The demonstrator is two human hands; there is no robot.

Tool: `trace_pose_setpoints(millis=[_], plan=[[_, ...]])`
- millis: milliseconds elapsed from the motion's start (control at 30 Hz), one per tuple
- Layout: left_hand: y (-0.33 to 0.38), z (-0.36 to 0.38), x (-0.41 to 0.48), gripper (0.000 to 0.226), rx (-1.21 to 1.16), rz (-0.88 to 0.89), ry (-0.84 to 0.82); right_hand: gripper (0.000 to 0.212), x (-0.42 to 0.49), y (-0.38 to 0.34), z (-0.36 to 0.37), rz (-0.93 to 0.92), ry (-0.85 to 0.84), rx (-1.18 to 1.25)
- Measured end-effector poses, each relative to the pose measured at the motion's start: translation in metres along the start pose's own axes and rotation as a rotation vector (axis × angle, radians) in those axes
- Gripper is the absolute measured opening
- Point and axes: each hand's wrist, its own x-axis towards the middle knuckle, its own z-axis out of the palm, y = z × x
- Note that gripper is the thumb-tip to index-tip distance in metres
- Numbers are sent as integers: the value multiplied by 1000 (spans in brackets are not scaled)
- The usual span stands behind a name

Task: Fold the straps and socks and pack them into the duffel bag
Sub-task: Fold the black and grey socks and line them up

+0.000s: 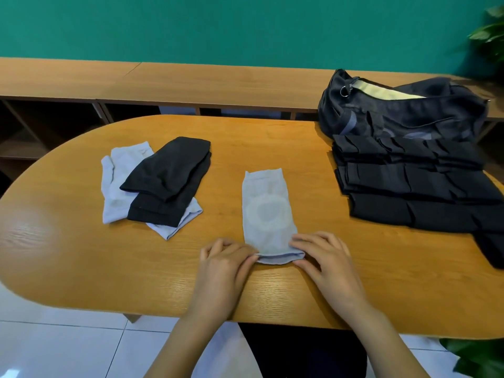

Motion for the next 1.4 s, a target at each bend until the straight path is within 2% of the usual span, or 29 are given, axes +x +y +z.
trace_pose_setpoints(millis=[100,267,367,433,500,600,767,867,1067,1200,1300,1400], plan=[[5,1,-6,32,-50,0,-19,19,-6,-1,-3,23,46,-9],[5,4,-13,51,-53,2,-93,29,-14,-5,-7,32,93,8],[6,9,-12,25,-24,-18,-82,30,-16,-3,-6,50,52,44],[7,11,-10,16,-27,-41,-53,30,-16,-2,-7,71,26,66],[6,12,-9,20,-45,-52,-40,21,-16,-1,-6,85,20,59],[7,10,-10,36,-108,-70,-35,22,-17,-2,-6,109,32,49],[13,8,-9,32,-96,-139,67,15,-17,-11,-10,150,88,72],[16,8,-5,33,-74,-187,112,28,-15,-15,-10,242,110,116],[19,9,0,14,-45,-267,124,37,-12,-21,-11,338,140,200],[21,9,5,19,-9,-312,85,42,-9,-23,-7,346,132,116],[19,10,8,22,32,-204,59,41,-8,-22,-7,270,131,-26],[12,10,8,21,52,12,22,31,-7,-17,-6,66,79,-151]])
